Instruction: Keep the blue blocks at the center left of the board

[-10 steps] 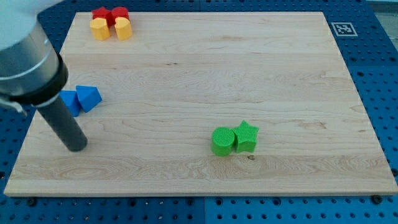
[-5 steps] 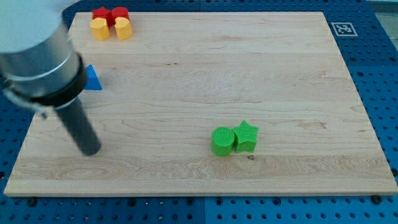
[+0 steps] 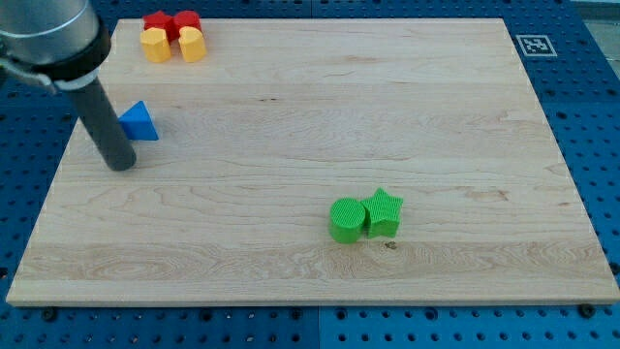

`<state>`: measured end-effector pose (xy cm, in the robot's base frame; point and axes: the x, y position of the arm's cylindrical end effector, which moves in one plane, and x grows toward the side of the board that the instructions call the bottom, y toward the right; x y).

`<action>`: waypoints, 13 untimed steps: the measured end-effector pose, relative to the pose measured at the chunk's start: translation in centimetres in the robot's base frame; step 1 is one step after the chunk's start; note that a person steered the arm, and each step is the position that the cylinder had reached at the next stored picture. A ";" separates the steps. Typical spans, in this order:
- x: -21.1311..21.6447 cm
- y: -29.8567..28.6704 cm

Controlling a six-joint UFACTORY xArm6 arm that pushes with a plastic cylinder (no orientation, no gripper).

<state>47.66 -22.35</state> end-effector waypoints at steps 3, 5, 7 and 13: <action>1.6 -1.2; 0.5 -1.7; -3.2 -1.5; -4.3 -2.0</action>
